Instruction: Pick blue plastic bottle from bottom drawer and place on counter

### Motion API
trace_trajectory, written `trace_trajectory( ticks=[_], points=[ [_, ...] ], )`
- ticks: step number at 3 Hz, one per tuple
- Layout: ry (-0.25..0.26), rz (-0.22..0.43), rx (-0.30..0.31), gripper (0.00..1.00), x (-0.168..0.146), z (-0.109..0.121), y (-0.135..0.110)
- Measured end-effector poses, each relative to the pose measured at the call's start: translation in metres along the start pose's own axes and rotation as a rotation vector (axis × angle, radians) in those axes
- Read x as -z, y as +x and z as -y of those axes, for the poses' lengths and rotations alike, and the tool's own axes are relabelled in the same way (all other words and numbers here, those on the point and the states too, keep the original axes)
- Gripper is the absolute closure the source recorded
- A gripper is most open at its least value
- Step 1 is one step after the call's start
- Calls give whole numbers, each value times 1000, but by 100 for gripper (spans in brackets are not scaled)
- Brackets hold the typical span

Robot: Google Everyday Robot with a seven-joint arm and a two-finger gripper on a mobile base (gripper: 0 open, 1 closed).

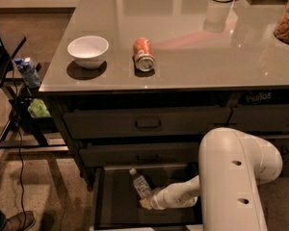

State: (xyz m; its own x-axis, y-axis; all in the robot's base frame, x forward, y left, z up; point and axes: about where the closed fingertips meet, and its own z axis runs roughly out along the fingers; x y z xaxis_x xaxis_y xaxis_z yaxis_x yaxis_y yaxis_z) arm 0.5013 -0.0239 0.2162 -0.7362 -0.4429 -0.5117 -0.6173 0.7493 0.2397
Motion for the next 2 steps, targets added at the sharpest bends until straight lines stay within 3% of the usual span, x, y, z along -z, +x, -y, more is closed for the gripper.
trace_trajectory(
  ticks=[1,2],
  points=[
    [35,-25,-26,100,23,9,11],
    [112,-53,-66,100,63,25,25]
  ],
)
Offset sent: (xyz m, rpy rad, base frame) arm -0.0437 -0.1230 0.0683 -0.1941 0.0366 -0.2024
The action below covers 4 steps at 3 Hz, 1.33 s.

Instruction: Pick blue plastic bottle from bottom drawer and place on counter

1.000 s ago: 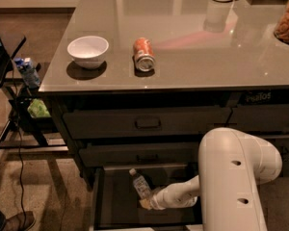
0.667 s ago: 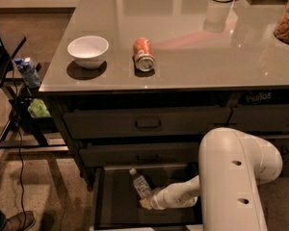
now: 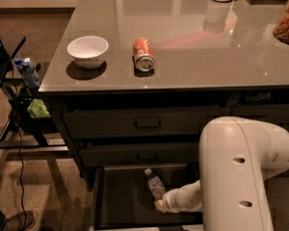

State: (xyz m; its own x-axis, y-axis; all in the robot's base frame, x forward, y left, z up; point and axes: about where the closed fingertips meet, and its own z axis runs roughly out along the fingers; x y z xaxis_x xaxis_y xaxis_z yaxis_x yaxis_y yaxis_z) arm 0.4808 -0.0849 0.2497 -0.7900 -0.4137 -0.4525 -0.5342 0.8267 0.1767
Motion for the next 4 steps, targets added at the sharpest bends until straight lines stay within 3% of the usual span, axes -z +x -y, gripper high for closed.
trace_trajectory(
  ticks=[1,3,4],
  points=[
    [72,-51,-36,100,42,16,21],
    [70,-38,-63,100,52,21,24],
    [98,-30,-111,100,83,34,33]
  ],
)
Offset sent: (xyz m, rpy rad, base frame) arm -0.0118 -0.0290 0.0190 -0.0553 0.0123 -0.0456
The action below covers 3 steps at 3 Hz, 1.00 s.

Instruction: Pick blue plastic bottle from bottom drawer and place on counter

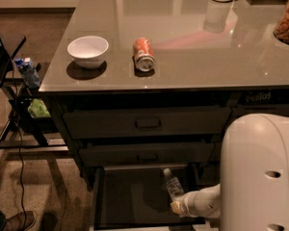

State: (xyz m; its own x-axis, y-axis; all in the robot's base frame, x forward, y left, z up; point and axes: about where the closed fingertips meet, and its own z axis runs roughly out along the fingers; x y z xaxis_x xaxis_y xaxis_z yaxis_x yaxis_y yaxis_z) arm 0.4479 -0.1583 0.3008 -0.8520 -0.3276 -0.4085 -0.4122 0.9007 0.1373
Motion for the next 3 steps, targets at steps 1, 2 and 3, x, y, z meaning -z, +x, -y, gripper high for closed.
trace_trajectory(
  ticks=[1,2,3],
  points=[
    [23,7,-29,100,30,2,-3],
    [23,7,-29,100,30,2,-3],
    [35,14,-28,100,48,6,-9]
  ],
)
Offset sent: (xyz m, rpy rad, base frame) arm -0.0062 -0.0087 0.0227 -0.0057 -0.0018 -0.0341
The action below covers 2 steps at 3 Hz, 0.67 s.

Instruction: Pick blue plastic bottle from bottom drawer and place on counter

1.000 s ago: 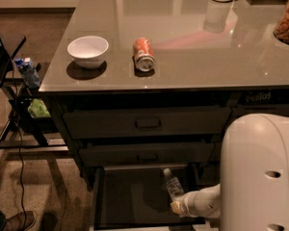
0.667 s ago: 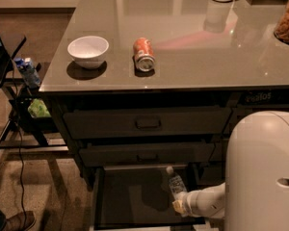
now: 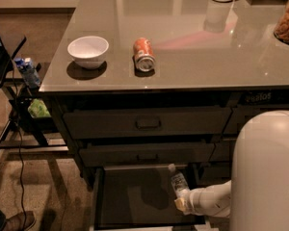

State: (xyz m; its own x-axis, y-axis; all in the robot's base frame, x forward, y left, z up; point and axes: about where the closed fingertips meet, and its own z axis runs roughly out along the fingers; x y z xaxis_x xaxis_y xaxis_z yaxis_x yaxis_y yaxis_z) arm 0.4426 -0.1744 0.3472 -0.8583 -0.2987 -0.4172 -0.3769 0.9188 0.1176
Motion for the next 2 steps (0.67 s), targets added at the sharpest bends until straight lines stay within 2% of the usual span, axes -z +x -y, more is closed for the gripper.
trace_trajectory(
  ticks=[1,2],
  points=[
    [42,30,-17,100,44,10,-5],
    [119,74,-8,100,102,19,-17]
  ],
)
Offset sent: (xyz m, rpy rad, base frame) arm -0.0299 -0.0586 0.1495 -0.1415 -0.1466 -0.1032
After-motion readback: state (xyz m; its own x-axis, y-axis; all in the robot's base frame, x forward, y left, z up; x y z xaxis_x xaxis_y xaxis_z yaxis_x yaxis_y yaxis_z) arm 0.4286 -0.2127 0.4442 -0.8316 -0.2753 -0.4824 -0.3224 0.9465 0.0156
